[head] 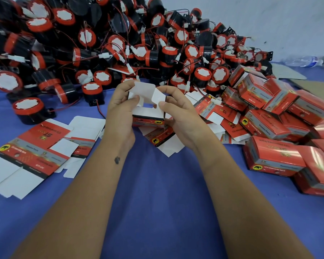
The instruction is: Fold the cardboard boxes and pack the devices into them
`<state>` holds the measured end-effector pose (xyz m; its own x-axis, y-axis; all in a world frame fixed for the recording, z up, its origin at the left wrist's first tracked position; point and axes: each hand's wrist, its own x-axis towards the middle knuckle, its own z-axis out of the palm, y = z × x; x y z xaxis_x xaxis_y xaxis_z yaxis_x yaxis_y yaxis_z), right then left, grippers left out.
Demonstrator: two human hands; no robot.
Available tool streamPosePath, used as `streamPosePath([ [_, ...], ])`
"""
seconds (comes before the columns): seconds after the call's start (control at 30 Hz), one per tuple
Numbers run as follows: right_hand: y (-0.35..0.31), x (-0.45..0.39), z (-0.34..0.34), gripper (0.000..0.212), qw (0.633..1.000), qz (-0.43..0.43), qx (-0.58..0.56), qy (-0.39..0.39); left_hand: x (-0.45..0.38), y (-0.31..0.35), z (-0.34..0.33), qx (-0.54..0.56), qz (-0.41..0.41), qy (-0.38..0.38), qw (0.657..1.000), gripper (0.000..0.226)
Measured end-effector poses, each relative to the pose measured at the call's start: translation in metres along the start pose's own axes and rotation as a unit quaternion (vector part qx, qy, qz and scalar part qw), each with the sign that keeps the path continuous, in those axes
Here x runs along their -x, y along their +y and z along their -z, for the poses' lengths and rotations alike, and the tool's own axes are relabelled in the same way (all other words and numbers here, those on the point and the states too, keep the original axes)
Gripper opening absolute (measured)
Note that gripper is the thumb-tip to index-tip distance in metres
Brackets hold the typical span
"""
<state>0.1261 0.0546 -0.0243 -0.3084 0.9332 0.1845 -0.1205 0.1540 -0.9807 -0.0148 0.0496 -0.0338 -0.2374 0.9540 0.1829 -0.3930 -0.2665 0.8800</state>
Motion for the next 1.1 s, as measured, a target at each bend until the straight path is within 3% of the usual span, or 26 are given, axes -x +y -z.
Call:
streamPosePath([
  [0.33, -0.005, 0.003, -0.002, 0.043, 1.0, 0.005, -0.014, -0.016, 0.001, -0.001, 0.0, -0.013, -0.006, -0.005, 1.0, 0.036],
  [0.53, -0.004, -0.001, -0.012, 0.052, 0.998, 0.005, -0.041, 0.057, 0.001, -0.002, -0.004, 0.017, 0.003, -0.003, 1.0, 0.038],
  [0.63, -0.002, -0.003, -0.015, 0.048, 0.993, -0.001, -0.072, 0.089, 0.002, -0.001, -0.005, 0.027, 0.0, -0.013, 1.0, 0.036],
  [0.77, -0.002, -0.002, -0.012, 0.037, 0.992, -0.014, -0.101, 0.077, 0.004, 0.001, -0.003, 0.036, 0.011, -0.041, 0.998, 0.023],
  [0.9, -0.002, -0.003, -0.008, 0.023, 0.995, -0.017, -0.08, 0.065, 0.006, -0.004, -0.001, -0.062, -0.008, -0.067, 0.996, 0.004],
  [1.03, 0.001, -0.003, -0.006, 0.023, 0.997, -0.018, -0.002, 0.072, 0.006, -0.004, 0.0, -0.081, -0.017, -0.075, 0.994, 0.043],
  [1.1, 0.002, -0.004, -0.008, 0.028, 0.993, -0.005, 0.065, 0.103, 0.004, -0.003, 0.002, -0.086, -0.018, -0.065, 0.994, 0.051],
])
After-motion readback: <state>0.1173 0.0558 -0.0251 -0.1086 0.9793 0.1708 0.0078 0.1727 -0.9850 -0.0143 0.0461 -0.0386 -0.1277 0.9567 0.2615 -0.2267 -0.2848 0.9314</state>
